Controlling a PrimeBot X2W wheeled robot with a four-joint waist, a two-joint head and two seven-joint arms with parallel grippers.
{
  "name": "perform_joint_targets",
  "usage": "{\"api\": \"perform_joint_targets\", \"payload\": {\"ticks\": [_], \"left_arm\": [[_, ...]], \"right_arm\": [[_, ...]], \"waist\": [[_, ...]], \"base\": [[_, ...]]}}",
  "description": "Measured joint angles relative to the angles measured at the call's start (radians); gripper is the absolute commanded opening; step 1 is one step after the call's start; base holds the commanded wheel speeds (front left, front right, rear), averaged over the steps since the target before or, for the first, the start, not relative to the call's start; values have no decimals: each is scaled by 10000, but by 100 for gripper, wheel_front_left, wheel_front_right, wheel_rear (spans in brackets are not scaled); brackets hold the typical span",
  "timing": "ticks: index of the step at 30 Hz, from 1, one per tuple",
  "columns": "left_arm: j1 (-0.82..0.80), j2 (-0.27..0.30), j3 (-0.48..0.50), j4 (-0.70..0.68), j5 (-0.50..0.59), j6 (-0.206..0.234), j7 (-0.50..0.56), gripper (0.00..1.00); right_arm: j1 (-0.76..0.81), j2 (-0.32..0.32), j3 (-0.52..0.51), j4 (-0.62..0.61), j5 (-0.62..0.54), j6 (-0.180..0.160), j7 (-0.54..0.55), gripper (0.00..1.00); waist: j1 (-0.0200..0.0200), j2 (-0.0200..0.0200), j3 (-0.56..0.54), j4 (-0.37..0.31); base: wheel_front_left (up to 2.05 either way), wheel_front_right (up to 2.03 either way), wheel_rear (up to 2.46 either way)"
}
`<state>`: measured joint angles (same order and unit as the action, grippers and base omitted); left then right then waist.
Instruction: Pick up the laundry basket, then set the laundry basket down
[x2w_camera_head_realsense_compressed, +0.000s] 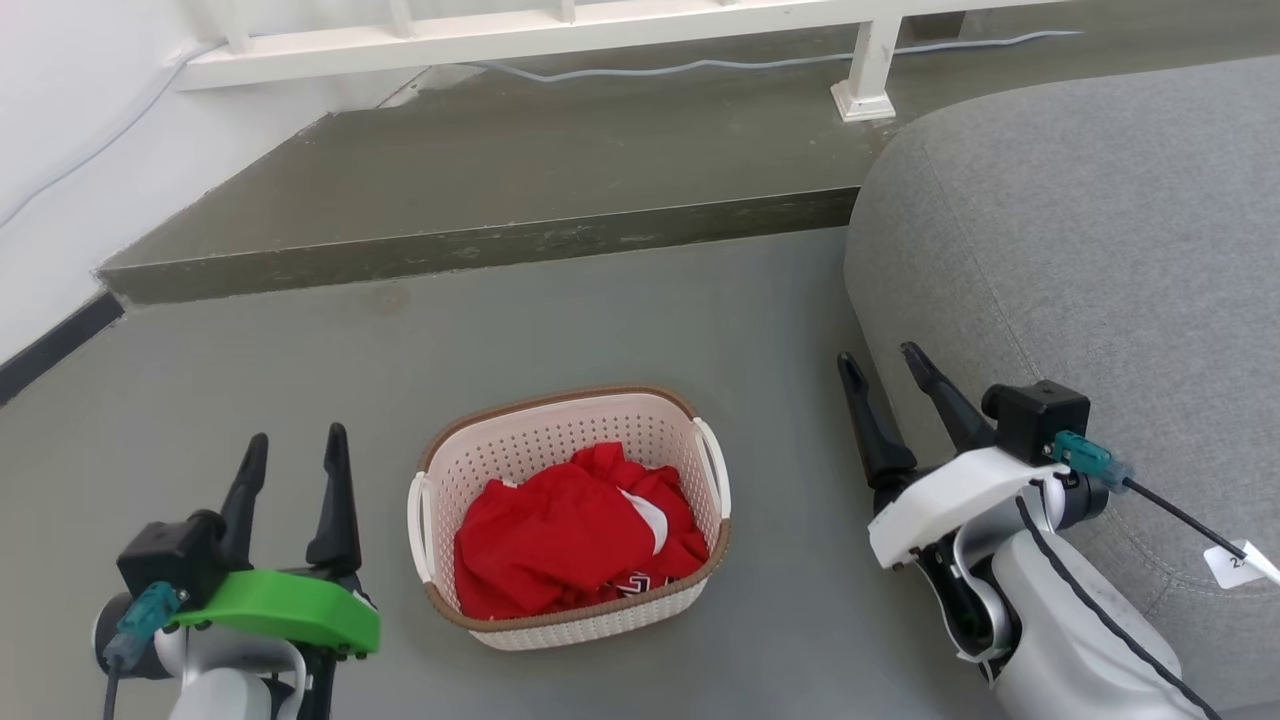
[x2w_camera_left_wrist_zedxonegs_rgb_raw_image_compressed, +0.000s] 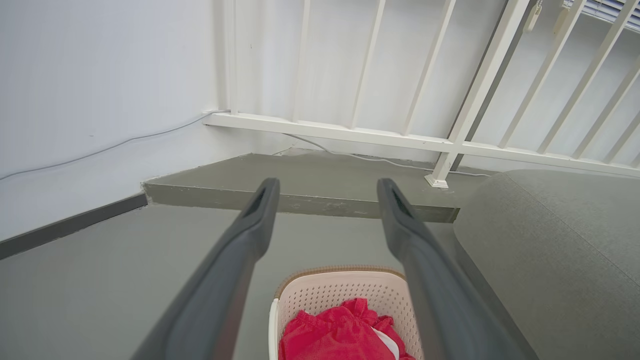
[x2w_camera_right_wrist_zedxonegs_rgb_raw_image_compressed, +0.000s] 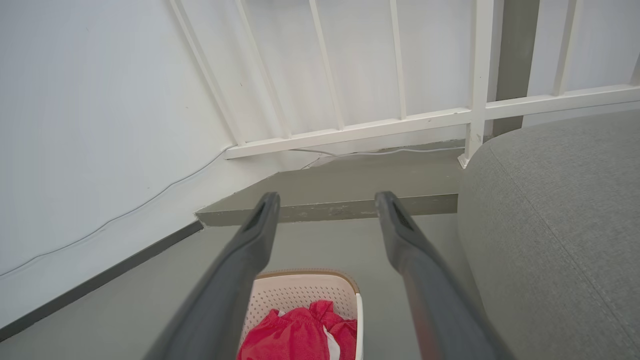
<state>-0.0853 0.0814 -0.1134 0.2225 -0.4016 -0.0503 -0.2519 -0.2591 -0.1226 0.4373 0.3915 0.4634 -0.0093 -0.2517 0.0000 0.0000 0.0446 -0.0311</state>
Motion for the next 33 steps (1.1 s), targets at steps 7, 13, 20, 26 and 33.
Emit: {"api": "perform_joint_targets", "payload": {"ticks": [7, 13, 20, 26, 33], "left_arm": [[294, -186, -104, 512, -17, -105, 48, 0], [298, -232, 77, 619, -466, -107, 270, 0], [290, -242, 232, 696, -1526, -125, 585, 0], [288, -265, 391, 717, -2180, -197, 846, 0], [283, -274, 522, 738, -2949, -201, 1126, 0]], "right_arm": [[552, 81, 42, 422, -13, -2, 19, 0], [663, 127, -217, 397, 445, 8, 148, 0], [665, 178, -579, 332, 1469, 109, 351, 0], [681, 226, -917, 217, 2123, 207, 600, 0], [790, 272, -1325, 117, 2882, 270, 865, 0]], "waist": [[0, 0, 6, 3], [0, 0, -22, 19], [0, 0, -55, 40], [0, 0, -81, 61], [0, 0, -111, 84]], "base": [[0, 0, 0], [0, 0, 0], [0, 0, 0], [0, 0, 0], [0, 0, 0]]}}
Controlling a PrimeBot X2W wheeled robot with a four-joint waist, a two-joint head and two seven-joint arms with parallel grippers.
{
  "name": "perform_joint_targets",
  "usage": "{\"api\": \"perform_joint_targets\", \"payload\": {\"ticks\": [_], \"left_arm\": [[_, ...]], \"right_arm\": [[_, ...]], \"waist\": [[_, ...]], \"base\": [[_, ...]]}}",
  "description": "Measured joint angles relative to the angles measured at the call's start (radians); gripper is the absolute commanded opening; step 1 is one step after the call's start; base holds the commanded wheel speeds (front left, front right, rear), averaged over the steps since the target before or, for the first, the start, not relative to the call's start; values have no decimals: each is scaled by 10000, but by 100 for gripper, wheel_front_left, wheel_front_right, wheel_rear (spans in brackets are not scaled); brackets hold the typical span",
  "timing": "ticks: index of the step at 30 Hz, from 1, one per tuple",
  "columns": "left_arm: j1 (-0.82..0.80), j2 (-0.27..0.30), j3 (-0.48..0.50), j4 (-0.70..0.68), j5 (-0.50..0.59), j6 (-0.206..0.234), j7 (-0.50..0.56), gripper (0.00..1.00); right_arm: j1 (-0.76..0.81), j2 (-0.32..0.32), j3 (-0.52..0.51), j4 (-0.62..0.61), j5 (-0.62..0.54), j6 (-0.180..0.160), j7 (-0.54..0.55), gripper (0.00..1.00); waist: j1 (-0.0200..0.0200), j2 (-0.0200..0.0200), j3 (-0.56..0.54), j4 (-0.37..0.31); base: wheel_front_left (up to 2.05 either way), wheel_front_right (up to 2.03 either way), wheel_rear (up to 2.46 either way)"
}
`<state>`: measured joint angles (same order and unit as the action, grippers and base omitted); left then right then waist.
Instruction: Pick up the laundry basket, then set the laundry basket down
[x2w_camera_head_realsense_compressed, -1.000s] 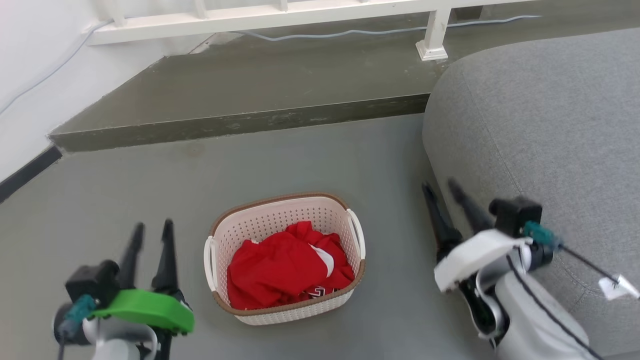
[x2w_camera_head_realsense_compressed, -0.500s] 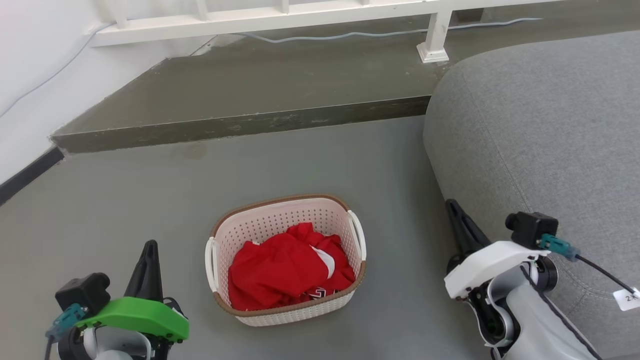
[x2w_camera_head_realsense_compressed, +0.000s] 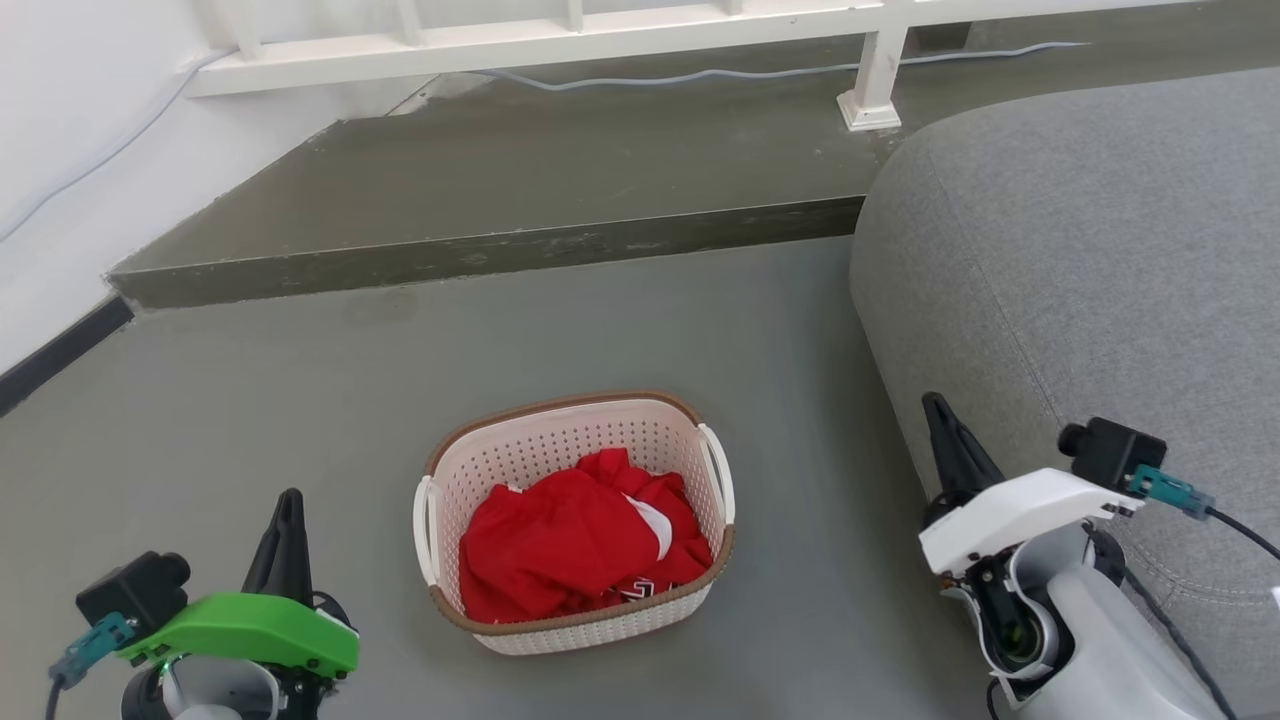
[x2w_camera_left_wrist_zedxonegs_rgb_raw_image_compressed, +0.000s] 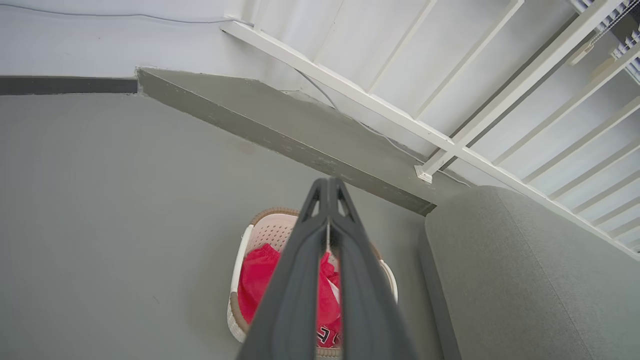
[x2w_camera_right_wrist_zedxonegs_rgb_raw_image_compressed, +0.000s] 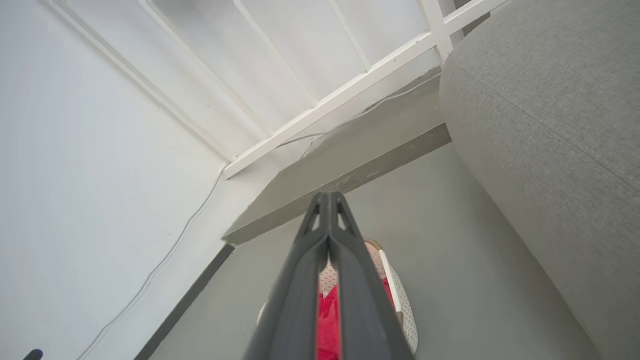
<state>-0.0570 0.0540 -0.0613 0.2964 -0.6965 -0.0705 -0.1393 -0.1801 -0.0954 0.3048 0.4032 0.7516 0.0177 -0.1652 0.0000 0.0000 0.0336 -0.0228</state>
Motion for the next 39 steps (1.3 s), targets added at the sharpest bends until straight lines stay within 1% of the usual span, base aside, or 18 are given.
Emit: {"api": "perform_joint_targets", "payload": {"ticks": [16, 18, 21, 22, 30, 32, 37, 39], "left_arm": [[-13, -36, 337, 8, -1858, -98, 581, 0], [-16, -40, 403, 8, -2270, -100, 683, 0], [-18, -44, 458, 6, -2454, -117, 769, 0], [-22, -48, 502, 2, -2711, -176, 796, 0], [-29, -61, 617, -12, -3557, -184, 1047, 0], [-30, -63, 648, -19, -3743, -186, 1135, 0], [-33, -71, 754, -33, -4328, -253, 1302, 0], [-34, -71, 802, -38, -4592, -274, 1373, 0]], "right_arm": [[155, 79, -905, -244, 1808, 242, 573, 0], [230, 86, -1074, -270, 2140, 261, 665, 0], [252, 96, -1183, -301, 2374, 265, 742, 0], [253, 117, -1300, -326, 2573, 326, 826, 0], [288, 178, -1697, -422, 3384, 359, 1060, 0], [314, 182, -1806, -443, 3609, 439, 1149, 0], [435, 222, -2090, -523, 4174, 454, 1325, 0], [457, 247, -2205, -552, 4372, 527, 1404, 0]], "waist": [[0, 0, -67, 51], [0, 0, -79, 60], [0, 0, -87, 66], [0, 0, -95, 72], [0, 0, -124, 93], [0, 0, -132, 99], [0, 0, -153, 113], [0, 0, -161, 120]], "base": [[0, 0, 0], [0, 0, 0], [0, 0, 0], [0, 0, 0], [0, 0, 0], [0, 0, 0], [0, 0, 0], [0, 0, 0]]}}
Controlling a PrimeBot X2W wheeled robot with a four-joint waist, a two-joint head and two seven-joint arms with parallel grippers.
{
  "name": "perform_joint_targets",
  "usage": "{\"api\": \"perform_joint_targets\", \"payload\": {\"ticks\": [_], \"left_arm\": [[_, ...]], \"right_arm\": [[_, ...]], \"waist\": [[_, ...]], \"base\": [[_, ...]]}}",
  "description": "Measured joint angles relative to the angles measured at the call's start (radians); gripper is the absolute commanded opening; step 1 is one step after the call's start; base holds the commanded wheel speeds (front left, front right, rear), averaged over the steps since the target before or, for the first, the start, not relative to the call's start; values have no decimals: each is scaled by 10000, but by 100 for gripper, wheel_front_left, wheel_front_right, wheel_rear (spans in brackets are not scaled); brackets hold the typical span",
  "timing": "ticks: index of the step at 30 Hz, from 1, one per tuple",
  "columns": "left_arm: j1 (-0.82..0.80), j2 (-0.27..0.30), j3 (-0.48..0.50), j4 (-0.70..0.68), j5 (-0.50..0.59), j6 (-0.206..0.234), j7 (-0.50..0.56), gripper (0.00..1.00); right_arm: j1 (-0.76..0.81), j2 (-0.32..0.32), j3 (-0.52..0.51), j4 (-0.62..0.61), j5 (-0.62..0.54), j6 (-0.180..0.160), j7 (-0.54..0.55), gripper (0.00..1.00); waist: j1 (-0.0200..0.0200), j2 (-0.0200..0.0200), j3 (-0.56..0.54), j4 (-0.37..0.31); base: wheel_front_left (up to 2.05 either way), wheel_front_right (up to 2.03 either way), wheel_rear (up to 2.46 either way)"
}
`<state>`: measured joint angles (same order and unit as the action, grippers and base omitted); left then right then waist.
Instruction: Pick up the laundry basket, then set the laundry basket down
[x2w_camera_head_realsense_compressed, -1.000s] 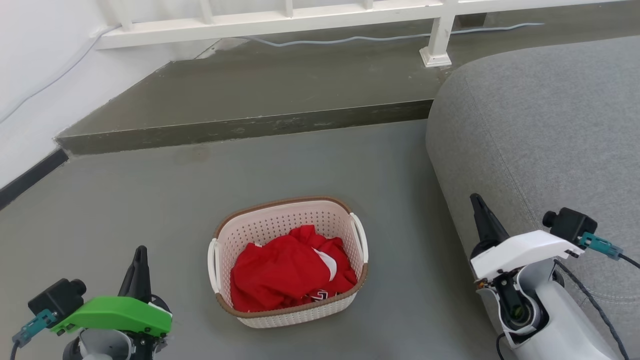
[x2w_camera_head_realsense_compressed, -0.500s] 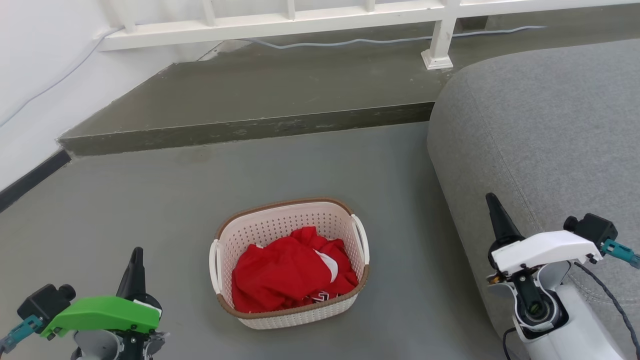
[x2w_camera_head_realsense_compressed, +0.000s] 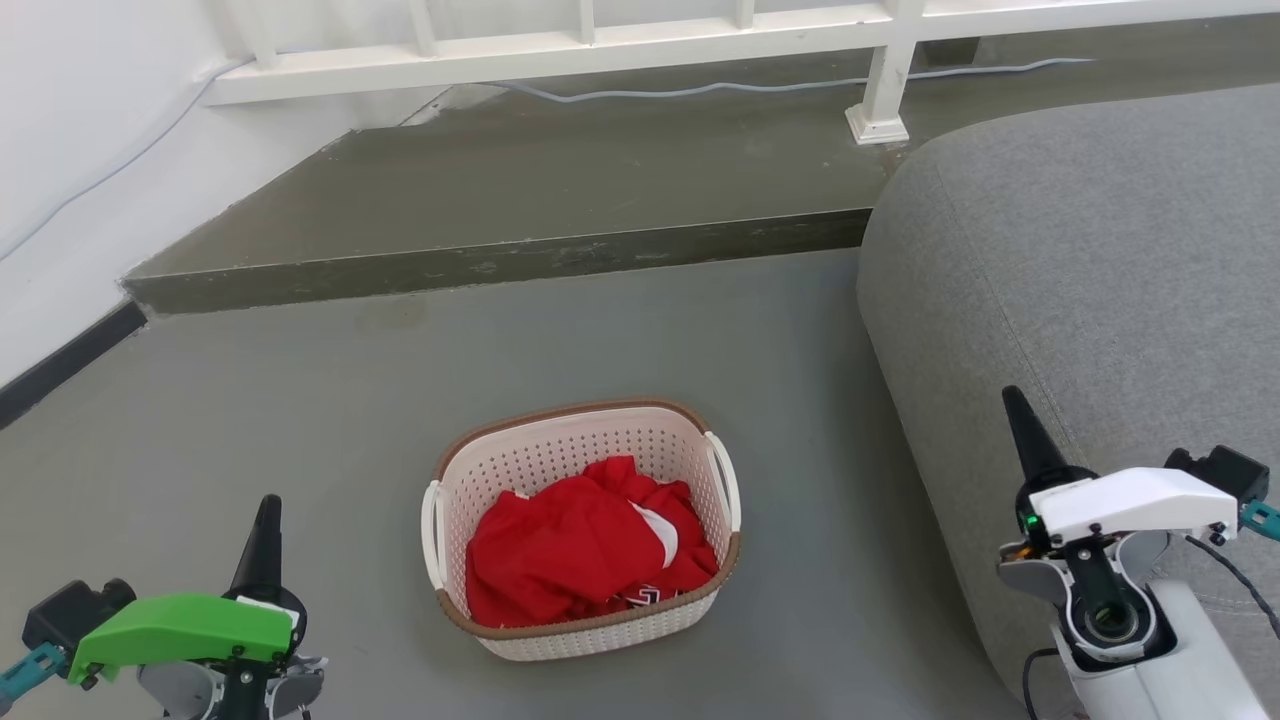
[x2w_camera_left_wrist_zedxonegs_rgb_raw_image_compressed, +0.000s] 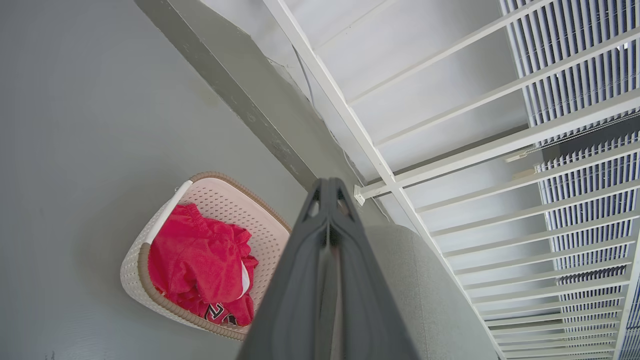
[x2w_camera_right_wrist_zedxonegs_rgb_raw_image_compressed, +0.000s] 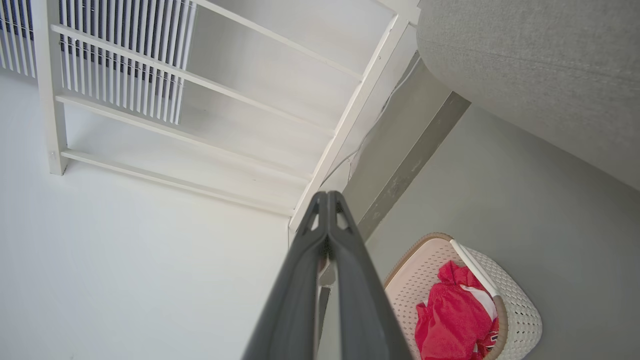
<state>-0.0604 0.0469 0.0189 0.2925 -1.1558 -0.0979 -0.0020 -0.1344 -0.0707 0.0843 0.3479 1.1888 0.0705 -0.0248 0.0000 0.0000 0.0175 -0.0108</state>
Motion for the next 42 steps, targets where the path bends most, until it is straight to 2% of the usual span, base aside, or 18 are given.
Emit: {"api": "perform_joint_targets", "payload": {"ticks": [36, 42], "left_arm": [[-21, -82, 698, -88, -4176, -245, 1164, 0], [-22, -98, 719, -92, -4429, -245, 1214, 0]], "right_arm": [[413, 242, -2029, -585, 4048, 441, 1227, 0], [419, 253, -2098, -616, 4159, 454, 1267, 0]], "waist": [[0, 0, -146, 106], [0, 0, -149, 108]], "base": [[0, 0, 0], [0, 0, 0]]}}
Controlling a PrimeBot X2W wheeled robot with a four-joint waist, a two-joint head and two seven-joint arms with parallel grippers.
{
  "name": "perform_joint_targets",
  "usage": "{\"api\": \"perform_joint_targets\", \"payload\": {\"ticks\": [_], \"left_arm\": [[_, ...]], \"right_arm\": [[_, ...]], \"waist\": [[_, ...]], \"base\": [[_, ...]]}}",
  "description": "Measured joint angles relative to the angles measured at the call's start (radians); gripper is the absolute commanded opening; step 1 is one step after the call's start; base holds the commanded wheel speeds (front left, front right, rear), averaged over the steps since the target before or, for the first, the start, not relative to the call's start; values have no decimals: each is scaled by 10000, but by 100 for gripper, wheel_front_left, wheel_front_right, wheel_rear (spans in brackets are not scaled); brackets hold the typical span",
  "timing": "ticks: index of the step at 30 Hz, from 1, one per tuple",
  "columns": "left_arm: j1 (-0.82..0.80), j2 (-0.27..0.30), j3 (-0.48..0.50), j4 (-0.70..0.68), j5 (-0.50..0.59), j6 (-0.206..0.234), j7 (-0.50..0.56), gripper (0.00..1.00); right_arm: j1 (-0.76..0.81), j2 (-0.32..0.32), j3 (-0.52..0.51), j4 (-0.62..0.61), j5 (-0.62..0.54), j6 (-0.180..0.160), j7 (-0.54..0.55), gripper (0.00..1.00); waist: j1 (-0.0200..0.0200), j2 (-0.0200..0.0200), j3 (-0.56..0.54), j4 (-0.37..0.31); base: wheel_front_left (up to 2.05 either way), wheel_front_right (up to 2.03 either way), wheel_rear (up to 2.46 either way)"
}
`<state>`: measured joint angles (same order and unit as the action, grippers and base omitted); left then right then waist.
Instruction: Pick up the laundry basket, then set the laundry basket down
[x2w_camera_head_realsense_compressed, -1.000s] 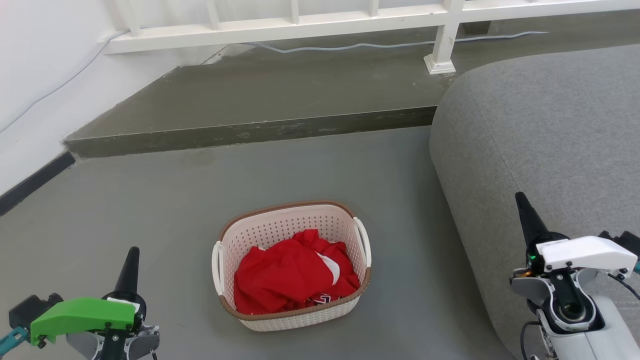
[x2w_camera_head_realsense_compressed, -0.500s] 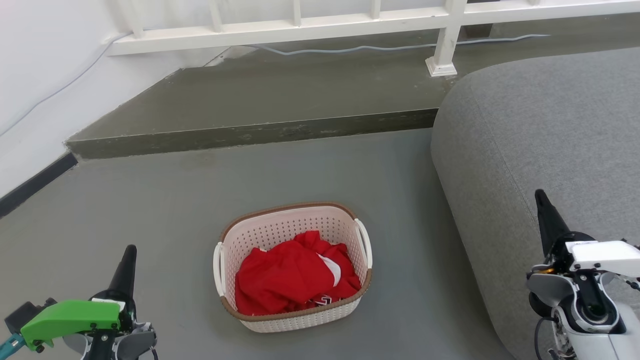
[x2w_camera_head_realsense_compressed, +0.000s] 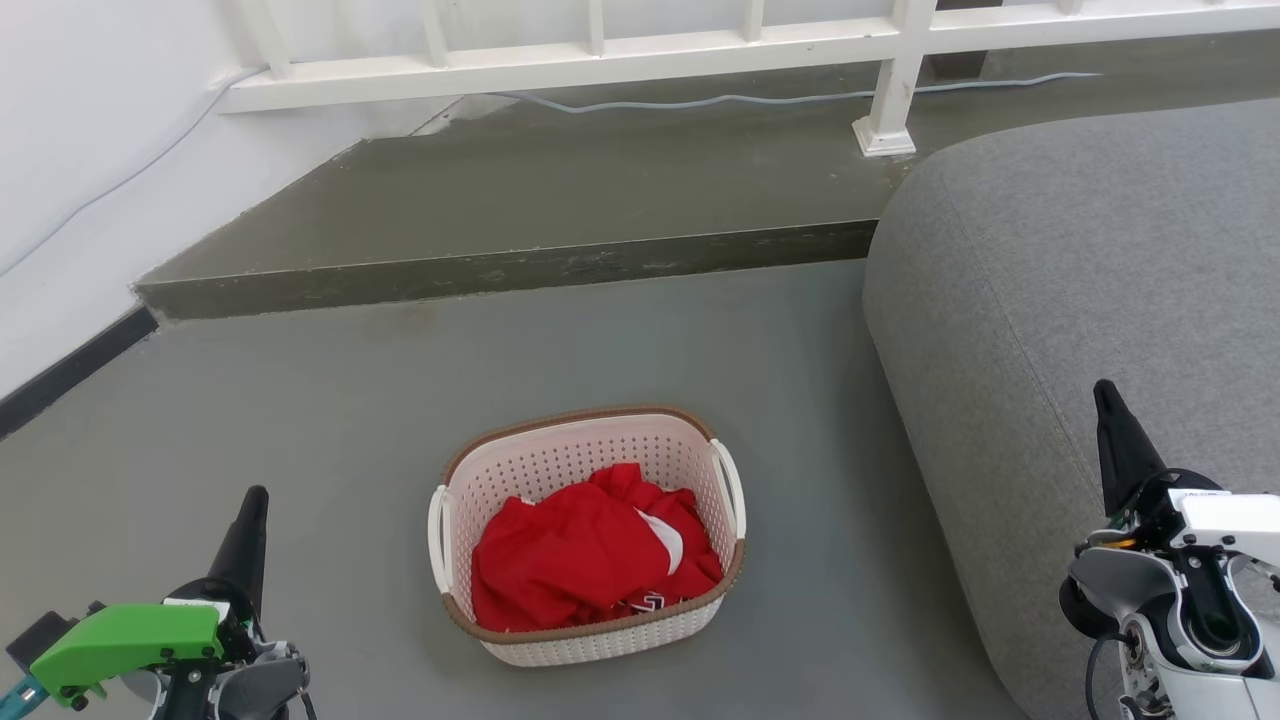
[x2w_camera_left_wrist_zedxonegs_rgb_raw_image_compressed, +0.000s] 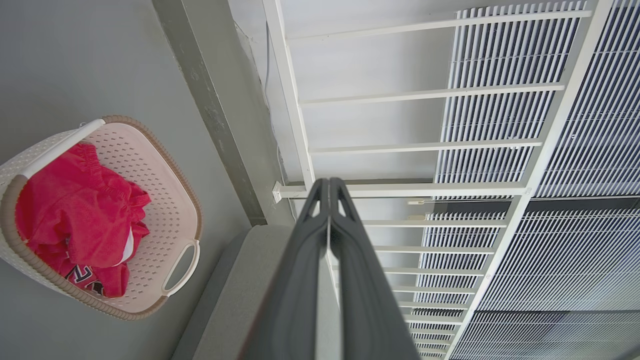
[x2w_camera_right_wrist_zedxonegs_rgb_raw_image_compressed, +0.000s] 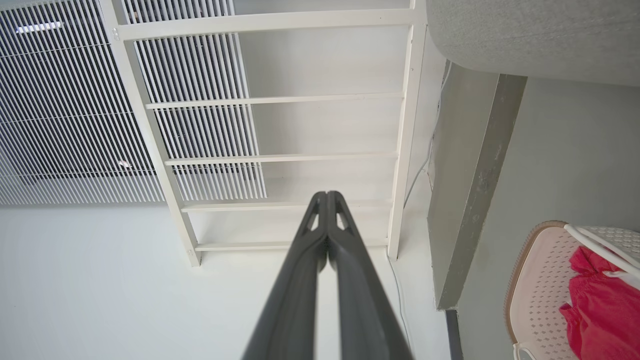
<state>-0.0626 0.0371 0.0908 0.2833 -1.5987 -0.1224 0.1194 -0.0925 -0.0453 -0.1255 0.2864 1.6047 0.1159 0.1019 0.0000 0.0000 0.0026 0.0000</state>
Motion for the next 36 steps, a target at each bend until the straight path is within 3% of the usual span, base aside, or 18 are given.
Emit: {"api": "perform_joint_targets", "payload": {"ticks": [36], "left_arm": [[-1, -2, -8, -31, 0, -2, -2, 0]], "right_arm": [[5, 4, -12, -21, 0, 0, 0, 0]], "waist": [[0, 0, 2, 0]], "base": [[0, 0, 0]]}}
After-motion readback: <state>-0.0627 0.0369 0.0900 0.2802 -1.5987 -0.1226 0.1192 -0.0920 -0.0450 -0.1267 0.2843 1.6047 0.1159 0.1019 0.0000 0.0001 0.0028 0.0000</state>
